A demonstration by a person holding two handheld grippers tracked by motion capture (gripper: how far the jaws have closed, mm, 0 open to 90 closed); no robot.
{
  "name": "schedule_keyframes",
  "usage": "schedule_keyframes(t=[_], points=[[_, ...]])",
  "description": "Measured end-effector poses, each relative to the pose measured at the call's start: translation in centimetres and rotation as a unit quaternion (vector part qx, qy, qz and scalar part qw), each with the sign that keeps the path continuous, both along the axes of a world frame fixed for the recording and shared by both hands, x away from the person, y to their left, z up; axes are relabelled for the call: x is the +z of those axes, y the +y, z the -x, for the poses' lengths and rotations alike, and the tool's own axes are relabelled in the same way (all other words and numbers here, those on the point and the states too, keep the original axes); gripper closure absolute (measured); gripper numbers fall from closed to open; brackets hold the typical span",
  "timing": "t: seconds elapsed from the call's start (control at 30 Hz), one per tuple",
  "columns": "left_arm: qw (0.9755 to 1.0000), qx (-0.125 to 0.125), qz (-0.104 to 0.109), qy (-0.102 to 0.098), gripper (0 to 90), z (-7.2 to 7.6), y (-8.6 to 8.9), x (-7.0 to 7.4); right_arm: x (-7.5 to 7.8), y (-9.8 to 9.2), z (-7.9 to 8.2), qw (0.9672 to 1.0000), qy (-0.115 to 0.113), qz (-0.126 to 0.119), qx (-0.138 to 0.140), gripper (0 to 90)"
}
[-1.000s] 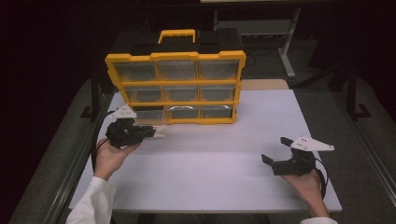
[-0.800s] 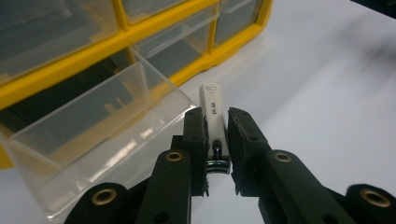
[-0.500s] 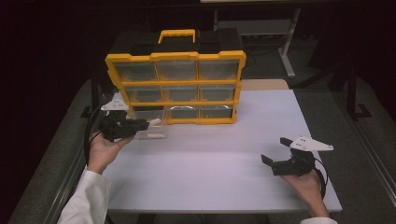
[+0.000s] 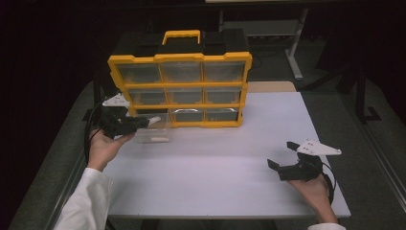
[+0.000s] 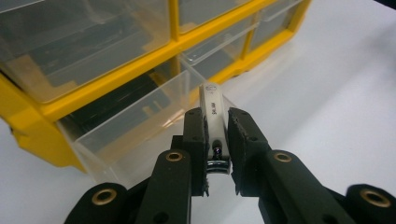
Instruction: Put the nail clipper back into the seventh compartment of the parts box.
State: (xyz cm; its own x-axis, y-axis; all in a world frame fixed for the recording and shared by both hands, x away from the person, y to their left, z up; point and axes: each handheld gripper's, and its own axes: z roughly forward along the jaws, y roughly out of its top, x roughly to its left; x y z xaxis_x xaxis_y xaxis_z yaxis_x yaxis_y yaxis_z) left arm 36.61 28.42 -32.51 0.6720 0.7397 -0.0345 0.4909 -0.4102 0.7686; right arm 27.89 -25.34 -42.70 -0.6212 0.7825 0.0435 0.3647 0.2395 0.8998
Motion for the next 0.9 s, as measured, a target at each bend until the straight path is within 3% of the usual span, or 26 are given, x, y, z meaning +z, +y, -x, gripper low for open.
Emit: schedule_keyframes(t=[0.33, 0.7, 0.9], points=[[0.9997, 0.019, 0.0, 0.014, 78.2, -1.3, 0.7, -0.8, 0.0, -0.1, 0.0, 1.0, 0.001, -0.001, -0.001, 0.0], [0.9976, 0.038, -0.053, 0.023, 78.2, -2.6, 0.0, -1.9, -0.1, 0.2, 0.0, 1.0, 0.003, 0.006, 0.001, 0.0], [0.9968, 0.044, -0.065, 0.019, 77.9, -2.7, -0.2, -2.0, -0.1, 0.2, 0.0, 1.0, 0.002, 0.006, 0.002, 0.0]])
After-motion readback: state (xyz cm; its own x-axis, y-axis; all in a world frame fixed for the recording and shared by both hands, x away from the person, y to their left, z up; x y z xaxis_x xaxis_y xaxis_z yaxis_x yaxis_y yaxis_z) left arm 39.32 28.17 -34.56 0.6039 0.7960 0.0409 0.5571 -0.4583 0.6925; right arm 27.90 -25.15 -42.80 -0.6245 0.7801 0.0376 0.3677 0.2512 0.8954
